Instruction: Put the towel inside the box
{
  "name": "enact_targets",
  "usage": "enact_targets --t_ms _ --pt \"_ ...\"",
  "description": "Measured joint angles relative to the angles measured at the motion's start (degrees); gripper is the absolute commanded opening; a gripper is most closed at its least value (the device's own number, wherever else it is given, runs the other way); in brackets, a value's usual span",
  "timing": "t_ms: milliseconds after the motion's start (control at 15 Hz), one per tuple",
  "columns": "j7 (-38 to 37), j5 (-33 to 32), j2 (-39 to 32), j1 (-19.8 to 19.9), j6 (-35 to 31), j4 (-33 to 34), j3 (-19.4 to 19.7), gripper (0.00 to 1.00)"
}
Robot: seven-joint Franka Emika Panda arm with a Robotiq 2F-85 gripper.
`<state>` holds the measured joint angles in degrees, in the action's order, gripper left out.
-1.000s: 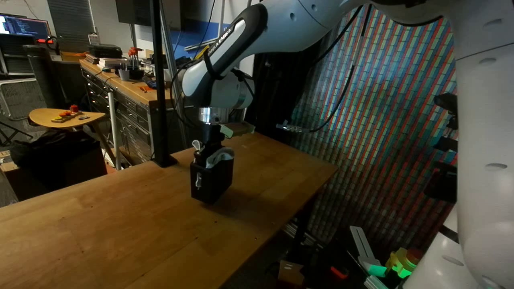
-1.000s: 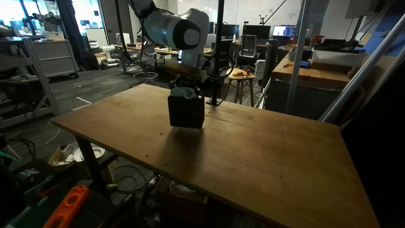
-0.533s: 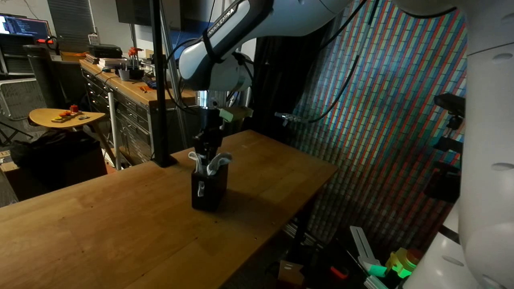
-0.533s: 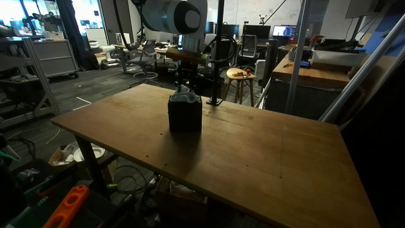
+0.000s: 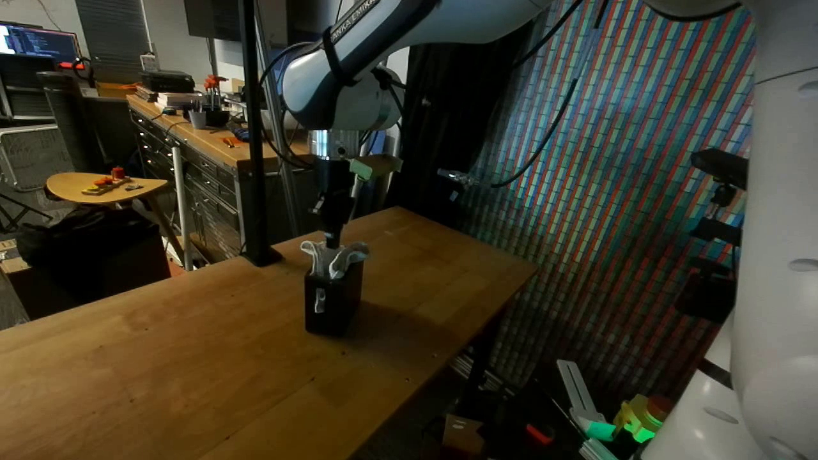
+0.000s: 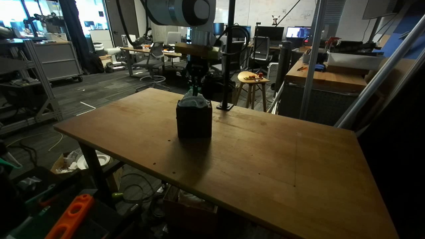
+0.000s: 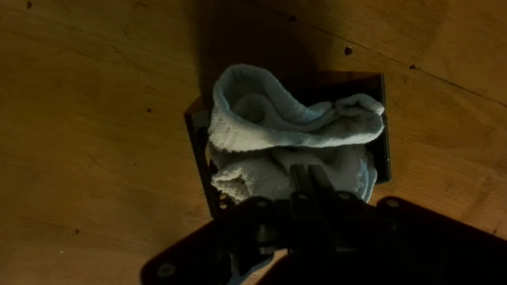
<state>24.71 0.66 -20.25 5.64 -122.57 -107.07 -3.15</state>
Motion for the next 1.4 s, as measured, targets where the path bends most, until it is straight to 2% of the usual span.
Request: enact_targets --t_ms 467,733,800,1133,1400 --pt "-0.2 -3.6 2.4 -0.4 2.0 1.8 0.5 0.11" --pt "-0.2 -4.5 2.2 -1.9 3.3 3.9 0.4 0.15" --pt "-0.2 -4.6 1.9 -2.4 3.8 4.5 0.3 0.19" --pt "-1.5 -4.9 -0.4 -4.9 5.9 8.4 0.1 0.15" --pt "-3.7 -4.9 -3.7 -6.5 6.6 11.3 0.0 0.16"
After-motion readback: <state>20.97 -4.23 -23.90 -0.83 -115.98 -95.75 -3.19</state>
